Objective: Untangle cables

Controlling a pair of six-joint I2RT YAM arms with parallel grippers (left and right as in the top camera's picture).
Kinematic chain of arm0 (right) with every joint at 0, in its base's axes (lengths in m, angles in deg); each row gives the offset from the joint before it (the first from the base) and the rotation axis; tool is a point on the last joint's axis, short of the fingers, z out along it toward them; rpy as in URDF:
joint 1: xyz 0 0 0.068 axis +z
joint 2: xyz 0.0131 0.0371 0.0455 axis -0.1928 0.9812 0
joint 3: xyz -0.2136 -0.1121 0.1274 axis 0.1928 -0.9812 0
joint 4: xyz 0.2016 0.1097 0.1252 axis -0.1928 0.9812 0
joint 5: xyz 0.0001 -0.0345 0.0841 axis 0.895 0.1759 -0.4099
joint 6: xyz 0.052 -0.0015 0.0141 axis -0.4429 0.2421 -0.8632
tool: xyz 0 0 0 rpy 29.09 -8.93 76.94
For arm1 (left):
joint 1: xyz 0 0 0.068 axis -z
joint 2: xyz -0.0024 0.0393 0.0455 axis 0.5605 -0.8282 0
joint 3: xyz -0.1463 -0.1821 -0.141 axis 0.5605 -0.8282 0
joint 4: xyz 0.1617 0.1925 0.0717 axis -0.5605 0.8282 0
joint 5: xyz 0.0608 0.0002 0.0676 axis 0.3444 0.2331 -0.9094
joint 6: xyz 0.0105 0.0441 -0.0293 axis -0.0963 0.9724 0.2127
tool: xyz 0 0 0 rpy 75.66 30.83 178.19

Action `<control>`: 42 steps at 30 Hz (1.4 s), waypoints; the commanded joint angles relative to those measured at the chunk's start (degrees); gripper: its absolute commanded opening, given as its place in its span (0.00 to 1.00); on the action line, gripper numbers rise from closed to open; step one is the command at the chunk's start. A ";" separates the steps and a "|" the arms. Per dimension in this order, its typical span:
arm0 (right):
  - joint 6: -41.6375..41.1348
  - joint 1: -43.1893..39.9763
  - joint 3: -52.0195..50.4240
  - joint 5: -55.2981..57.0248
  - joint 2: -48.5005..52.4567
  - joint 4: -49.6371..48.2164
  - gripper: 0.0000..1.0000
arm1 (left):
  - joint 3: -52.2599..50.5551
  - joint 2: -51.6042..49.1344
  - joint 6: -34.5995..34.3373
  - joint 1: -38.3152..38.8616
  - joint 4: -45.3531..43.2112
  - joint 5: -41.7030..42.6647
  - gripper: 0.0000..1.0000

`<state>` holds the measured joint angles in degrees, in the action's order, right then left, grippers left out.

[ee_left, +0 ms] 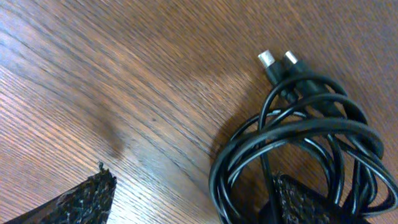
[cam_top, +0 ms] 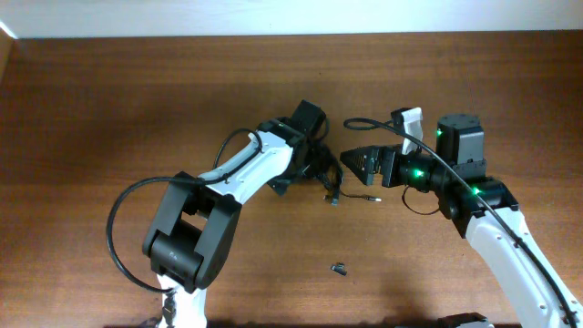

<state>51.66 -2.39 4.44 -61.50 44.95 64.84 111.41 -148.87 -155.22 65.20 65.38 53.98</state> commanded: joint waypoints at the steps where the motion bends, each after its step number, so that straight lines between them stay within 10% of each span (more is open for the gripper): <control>1: 0.63 0.31 0.66 0.52 -0.02 0.22 0.99 | 0.70 -0.61 0.68 -0.52 0.63 -1.95 0.86; 26: 0.63 0.31 0.66 1.36 -0.02 0.66 0.99 | 0.70 0.79 17.22 -4.87 3.91 5.31 0.99; 42: 0.61 0.31 0.66 1.14 -0.02 0.68 0.99 | 0.68 -2.38 14.12 -1.49 2.14 2.89 0.99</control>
<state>51.62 -2.39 4.44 -60.64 44.95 65.67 111.41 -149.13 -139.65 63.21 67.81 58.39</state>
